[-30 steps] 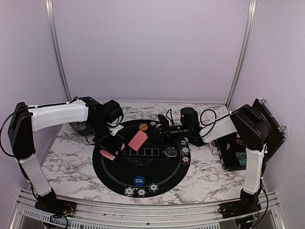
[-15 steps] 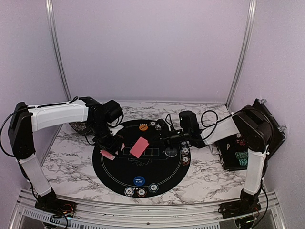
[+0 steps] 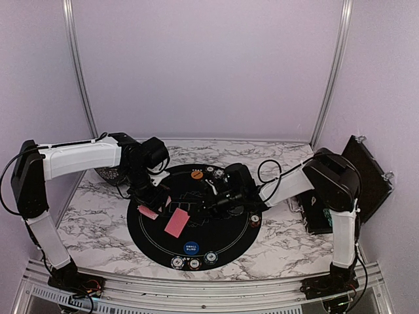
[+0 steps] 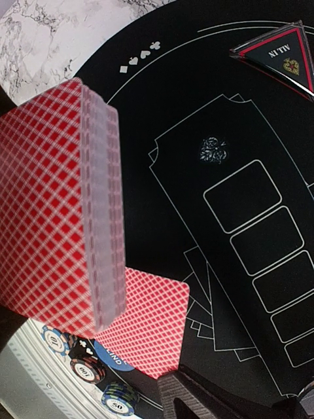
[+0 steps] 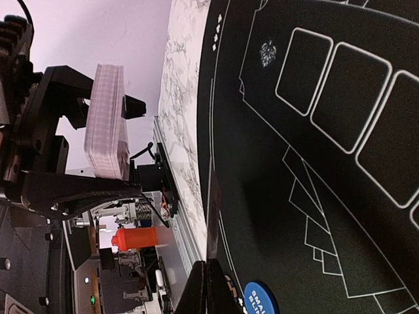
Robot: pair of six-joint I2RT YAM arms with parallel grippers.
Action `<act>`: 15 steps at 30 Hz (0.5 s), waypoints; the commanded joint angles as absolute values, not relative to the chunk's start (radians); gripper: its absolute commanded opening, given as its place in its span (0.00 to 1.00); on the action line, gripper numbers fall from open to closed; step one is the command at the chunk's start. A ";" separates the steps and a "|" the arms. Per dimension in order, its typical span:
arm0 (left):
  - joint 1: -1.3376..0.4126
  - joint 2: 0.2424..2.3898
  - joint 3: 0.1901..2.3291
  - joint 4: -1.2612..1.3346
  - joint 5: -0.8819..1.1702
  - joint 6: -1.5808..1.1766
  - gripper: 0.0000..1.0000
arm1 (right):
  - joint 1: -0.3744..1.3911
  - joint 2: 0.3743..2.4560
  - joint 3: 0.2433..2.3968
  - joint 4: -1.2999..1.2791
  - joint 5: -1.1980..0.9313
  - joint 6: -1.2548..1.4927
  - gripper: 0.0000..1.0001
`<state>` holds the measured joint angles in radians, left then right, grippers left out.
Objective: Distribute texas hold em gaming equipment
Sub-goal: Distribute the poker card in the small blind area.
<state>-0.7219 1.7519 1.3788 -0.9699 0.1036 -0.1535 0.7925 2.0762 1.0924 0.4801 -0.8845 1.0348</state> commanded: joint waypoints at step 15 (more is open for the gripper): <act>-0.725 1.725 1.352 -0.988 0.101 -0.149 0.57 | 0.886 2.175 1.209 0.420 -0.879 0.993 0.00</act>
